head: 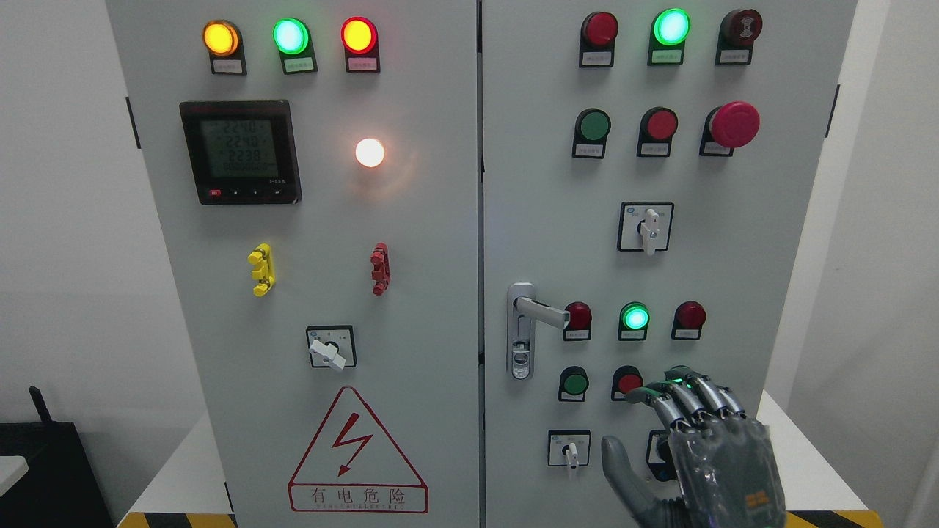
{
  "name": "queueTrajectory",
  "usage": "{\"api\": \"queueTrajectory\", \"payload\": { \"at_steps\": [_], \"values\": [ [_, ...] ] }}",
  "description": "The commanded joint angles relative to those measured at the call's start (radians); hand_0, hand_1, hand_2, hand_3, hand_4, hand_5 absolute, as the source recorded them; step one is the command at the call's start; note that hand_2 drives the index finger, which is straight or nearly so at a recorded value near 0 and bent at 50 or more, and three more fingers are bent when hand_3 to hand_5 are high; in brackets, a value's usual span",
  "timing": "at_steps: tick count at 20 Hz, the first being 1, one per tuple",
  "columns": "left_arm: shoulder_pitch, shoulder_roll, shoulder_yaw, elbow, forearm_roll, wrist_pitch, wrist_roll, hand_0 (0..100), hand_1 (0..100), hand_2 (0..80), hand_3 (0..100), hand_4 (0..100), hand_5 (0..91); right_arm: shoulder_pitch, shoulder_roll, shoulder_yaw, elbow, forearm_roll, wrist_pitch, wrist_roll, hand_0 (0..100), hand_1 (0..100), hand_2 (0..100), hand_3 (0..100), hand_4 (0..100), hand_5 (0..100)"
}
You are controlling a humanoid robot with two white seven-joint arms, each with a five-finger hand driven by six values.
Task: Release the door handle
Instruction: 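Withdraw the open right hand away from the handle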
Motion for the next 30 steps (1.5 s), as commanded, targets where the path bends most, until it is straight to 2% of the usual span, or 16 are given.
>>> {"api": "queueTrajectory", "payload": {
  "at_steps": [1,11,25,30],
  "values": [
    [0.001,0.0,0.011,0.017,0.0,-0.001,0.0,12,39,0.0,0,0,0.0,0.009,-0.048,-0.018,-0.039,-0.052,-0.001,-0.001,44,5,0,0,0,0],
    [0.001,0.0,0.011,0.017,0.0,0.001,0.0,12,39,0.0,0,0,0.0,0.009,-0.019,-0.004,-0.033,-0.052,-0.001,-0.003,41,7,0,3,0,0],
    [0.001,0.0,0.011,0.017,0.0,0.001,0.0,12,39,0.0,0,0,0.0,0.021,-0.015,-0.003,-0.033,-0.053,-0.006,-0.003,40,9,0,8,2,0],
    [-0.001,0.0,0.011,0.017,0.0,0.001,0.0,12,39,0.0,0,0,0.0,0.019,0.033,0.003,-0.015,-0.053,-0.006,0.0,39,11,0,9,3,0]
  ]
}}
